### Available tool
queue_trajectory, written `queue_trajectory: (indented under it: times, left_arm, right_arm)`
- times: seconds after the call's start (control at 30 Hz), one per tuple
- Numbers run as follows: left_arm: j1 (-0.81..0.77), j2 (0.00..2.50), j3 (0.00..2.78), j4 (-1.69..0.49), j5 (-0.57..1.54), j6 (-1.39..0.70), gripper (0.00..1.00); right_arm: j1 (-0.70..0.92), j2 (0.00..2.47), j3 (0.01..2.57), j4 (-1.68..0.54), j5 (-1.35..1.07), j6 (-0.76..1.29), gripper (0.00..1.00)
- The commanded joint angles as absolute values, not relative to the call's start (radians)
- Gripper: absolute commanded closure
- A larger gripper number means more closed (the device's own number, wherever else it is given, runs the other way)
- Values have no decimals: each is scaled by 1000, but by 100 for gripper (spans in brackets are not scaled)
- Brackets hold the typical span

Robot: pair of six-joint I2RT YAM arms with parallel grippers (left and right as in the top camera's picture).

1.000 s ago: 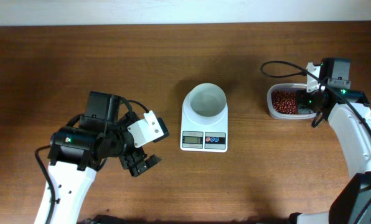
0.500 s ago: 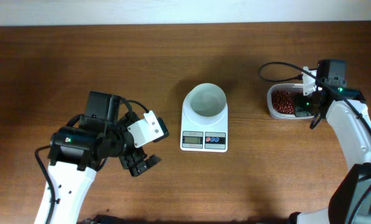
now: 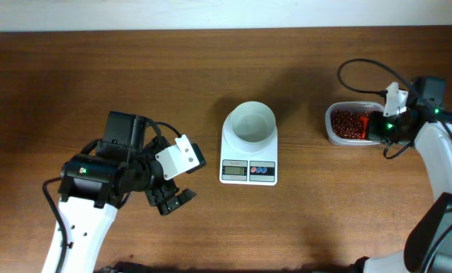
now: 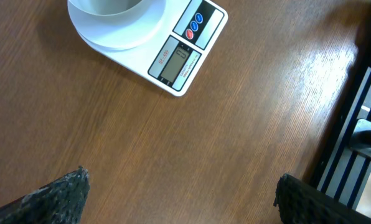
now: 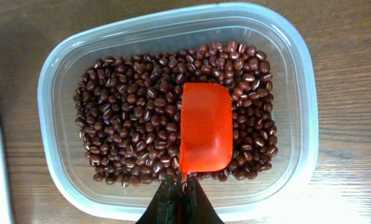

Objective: Scoop and weigh 50g on scale
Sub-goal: 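Dip the scoop into the red beans and scoop them up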

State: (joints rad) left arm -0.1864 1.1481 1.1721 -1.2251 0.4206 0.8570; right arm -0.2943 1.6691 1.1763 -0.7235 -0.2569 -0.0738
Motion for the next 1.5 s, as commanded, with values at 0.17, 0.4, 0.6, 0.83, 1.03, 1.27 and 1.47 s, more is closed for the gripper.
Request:
queue_trajectory:
  times: [0.17,0.4,0.6,0.83,1.03,1.27,1.47]
  left_arm:
    - [-180,1139,1166,-1224,441,865,1]
    - [-180,1139,1166,-1224,441,865,1]
    - [-180,1139,1166,-1224,442,865,1]
    - [-180,1139,1166,-1224,442,865,1]
    - [-180,1139,1166,-1224,442,865,1]
    - [-180,1139,1166,-1224,442,865,1]
    - [-180,1139,1166,-1224,442,865,1]
  right_arm:
    - [-416,1739,1180,-745,-446,22,96]
    - [-520,1740,1180,-744,-582,39,96]
    - [-572,1740,1180,-743,-704,39,96]
    - [-624,1740,1180,-729,-844,43,96]
    - [-643,1740,1180,-730,-918,43,96]
    - [-643,1740,1180,-729,-1042,43,96]
    - [-641,1740,1180,-729,-1135,43,96]
